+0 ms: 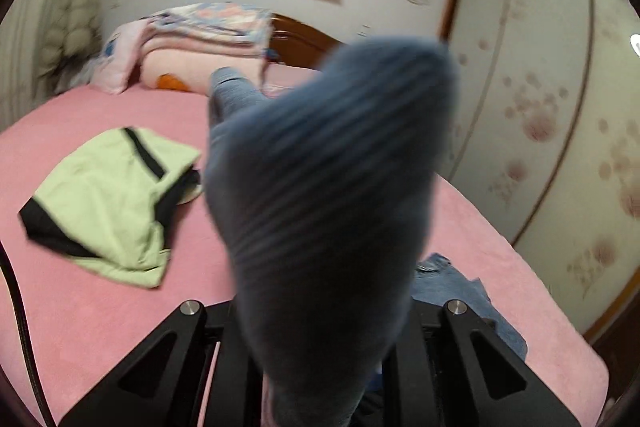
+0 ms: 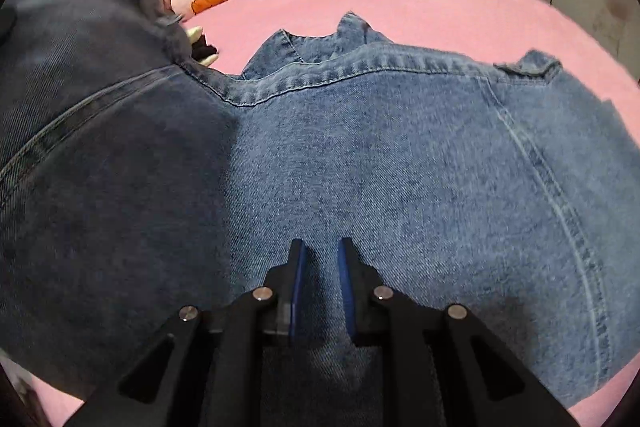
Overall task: Fold large clothes
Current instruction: 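Fold the lifted jacket side over toward the right gripper with the left gripper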
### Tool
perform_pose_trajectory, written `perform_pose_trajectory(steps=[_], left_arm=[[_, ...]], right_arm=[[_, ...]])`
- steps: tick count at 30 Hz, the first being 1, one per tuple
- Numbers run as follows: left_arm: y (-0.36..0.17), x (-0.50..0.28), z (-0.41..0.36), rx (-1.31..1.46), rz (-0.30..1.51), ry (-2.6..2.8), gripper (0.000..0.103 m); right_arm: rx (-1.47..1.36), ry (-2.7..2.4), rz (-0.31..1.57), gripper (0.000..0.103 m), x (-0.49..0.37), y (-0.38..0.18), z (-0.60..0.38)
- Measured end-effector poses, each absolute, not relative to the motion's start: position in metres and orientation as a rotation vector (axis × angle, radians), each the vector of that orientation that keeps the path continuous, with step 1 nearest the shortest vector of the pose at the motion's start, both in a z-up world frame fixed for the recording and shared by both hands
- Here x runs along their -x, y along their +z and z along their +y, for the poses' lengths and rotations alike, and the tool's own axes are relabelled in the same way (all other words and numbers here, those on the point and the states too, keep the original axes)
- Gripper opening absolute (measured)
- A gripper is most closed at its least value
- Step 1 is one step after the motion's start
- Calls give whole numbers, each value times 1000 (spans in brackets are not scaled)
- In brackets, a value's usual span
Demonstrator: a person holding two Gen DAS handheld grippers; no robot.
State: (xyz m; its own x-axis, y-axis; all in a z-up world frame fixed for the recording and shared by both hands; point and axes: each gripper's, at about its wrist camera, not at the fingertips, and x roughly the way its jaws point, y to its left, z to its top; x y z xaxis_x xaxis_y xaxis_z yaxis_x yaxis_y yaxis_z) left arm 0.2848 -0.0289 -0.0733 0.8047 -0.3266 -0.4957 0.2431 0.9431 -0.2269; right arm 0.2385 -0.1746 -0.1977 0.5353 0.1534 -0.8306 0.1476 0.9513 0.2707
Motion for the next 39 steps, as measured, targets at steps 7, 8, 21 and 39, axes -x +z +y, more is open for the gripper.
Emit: perform_pose_trajectory(steps=[7,8,21,39], left_arm=[[-80,-296,-91,58,618,-392,13],[-82,-298,-101,35,629,-403,13],[-106,-289,-188,-126,784,-465,13],[-117,-281,-261,-204,814,-555,13]], right_arm=[[-616,59,1003,6,-226,-207,-212],[-656,69,998,4,-222,-209,-217],[-974,124,909,0,-191,-227,-244],[-1051,-60,810,0,-102,-209,-310]])
